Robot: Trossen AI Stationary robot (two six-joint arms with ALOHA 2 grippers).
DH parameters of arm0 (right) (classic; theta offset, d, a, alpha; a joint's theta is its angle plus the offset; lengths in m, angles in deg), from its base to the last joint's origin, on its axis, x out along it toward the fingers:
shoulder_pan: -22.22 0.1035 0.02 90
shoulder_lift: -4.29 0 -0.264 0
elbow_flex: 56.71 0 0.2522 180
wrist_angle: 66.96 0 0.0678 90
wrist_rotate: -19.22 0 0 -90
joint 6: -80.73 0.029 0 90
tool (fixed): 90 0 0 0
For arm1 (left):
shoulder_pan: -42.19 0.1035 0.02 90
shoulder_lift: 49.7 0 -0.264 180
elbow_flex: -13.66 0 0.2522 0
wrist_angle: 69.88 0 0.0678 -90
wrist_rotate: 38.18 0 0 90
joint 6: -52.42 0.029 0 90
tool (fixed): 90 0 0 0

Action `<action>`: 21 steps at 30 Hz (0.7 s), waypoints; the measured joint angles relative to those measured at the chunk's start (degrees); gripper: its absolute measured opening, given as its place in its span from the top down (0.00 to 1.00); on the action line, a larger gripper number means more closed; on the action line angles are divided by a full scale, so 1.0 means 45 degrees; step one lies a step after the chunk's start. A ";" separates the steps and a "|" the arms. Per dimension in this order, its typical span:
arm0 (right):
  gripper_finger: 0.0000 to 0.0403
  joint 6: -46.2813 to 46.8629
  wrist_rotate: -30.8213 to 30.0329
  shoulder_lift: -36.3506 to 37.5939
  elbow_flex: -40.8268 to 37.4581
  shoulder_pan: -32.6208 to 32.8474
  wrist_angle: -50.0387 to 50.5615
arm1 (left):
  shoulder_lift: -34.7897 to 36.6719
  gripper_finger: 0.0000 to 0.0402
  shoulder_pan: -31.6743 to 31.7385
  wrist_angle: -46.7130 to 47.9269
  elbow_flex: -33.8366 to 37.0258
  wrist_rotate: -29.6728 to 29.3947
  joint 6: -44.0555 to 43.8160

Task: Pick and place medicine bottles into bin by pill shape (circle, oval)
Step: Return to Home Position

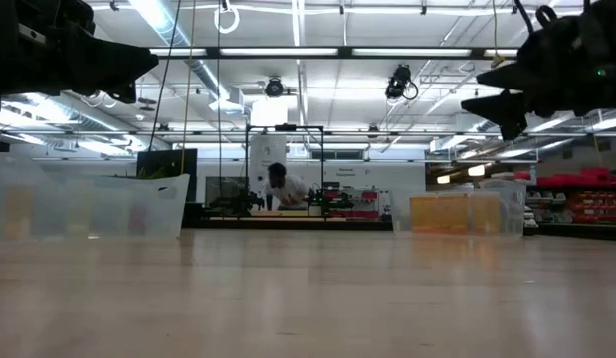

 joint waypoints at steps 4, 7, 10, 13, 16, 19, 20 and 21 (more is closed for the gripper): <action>0.33 -0.0118 -0.0107 -0.0042 -0.0250 0.0516 -0.0068 | -0.0001 0.79 0.0001 0.0005 0.0005 0.0000 0.0000; 0.33 -0.0257 -0.0107 -0.0050 -0.0247 0.0904 -0.0284 | 0.0000 0.79 0.0003 0.0001 0.0005 0.0000 0.0005; 0.33 -0.0570 -0.0127 -0.0050 -0.0247 0.1135 -0.0349 | -0.0004 0.80 0.0004 0.0002 0.0004 0.0000 0.0000; 0.33 -0.0919 -0.0502 -0.0050 -0.0247 0.1163 -0.0349 | 0.0000 0.80 0.0005 0.0004 0.0004 0.0000 0.0000; 0.33 -0.1103 -0.0974 -0.0050 -0.0247 0.1163 -0.0349 | -0.0002 0.79 0.0004 0.0001 0.0003 0.0000 0.0003; 0.33 -0.1558 -0.1337 -0.0050 -0.0247 0.1163 -0.0346 | 0.0000 0.79 0.0004 0.0000 0.0001 0.0000 0.0005; 0.33 -0.1761 -0.1409 -0.0050 -0.0247 0.1163 -0.0349 | -0.0005 0.78 0.0000 0.0004 0.0005 0.0000 0.0005; 0.33 -0.1992 -0.1472 -0.0051 -0.0245 0.1163 -0.0348 | 0.0000 0.78 0.0002 0.0000 0.0005 0.0000 0.0000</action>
